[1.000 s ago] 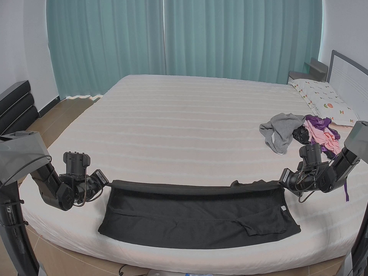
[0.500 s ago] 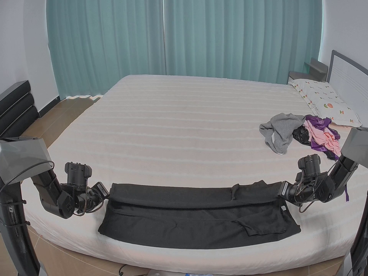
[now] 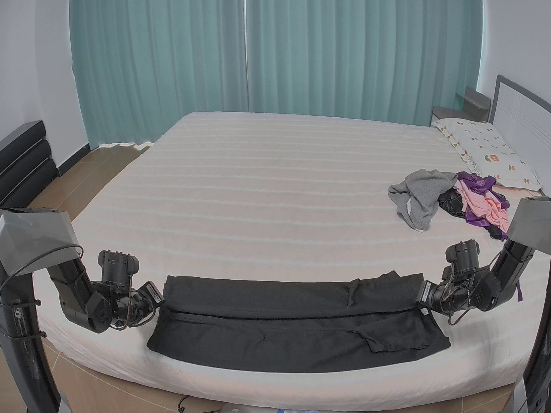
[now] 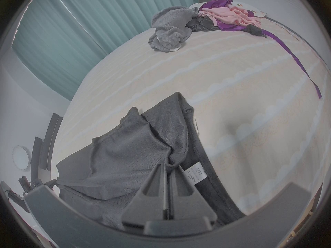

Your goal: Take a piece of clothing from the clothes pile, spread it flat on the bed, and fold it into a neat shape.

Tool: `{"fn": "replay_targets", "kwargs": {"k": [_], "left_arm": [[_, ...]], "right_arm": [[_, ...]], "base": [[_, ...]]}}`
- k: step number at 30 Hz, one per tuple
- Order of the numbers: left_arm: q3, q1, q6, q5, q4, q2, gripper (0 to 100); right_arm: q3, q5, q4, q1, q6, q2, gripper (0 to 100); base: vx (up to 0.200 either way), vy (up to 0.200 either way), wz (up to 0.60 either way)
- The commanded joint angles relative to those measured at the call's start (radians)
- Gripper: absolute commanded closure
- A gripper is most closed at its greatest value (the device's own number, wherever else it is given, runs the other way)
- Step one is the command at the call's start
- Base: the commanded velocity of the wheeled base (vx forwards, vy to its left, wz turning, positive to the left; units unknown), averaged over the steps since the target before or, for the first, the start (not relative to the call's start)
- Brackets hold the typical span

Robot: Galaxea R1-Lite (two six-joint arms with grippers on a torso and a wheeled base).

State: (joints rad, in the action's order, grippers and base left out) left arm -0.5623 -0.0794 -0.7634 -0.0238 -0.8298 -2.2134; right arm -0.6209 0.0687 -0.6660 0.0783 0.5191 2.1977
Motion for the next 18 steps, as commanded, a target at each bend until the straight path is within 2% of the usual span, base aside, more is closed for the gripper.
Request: {"fn": "replay_targets", "kwargs": {"k": [1, 10, 11, 12, 13, 18], "left_arm": [[0.002, 0.000, -0.001, -0.001, 0.003, 0.009, 100], [0.007, -0.003, -0.001, -0.001, 0.000, -0.014, 100], [0.009, -0.005, -0.001, -0.001, 0.001, -0.014, 100], [0.010, -0.008, -0.001, -0.001, 0.005, -0.014, 100], [0.015, -0.011, 0.001, 0.001, 0.005, -0.014, 0], [0.024, -0.022, 0.009, -0.001, 0.000, -0.005, 0]], "right_arm": [[0.000, 0.000, 0.000, -0.005, -0.001, -0.004, 100], [0.016, 0.000, 0.000, 0.001, -0.019, 0.014, 100], [0.016, 0.000, 0.000, 0.003, -0.019, 0.017, 0], [0.018, 0.000, 0.000, 0.005, -0.019, 0.019, 0], [0.018, 0.000, 0.000, 0.005, -0.021, 0.019, 0], [0.010, 0.000, -0.001, 0.001, -0.019, -0.003, 0]], "base": [[0.000, 0.000, 0.00], [0.000, 0.000, 0.00], [0.000, 0.000, 0.00], [0.000, 0.000, 0.00], [0.000, 0.000, 0.00], [0.000, 0.000, 0.00]]}}
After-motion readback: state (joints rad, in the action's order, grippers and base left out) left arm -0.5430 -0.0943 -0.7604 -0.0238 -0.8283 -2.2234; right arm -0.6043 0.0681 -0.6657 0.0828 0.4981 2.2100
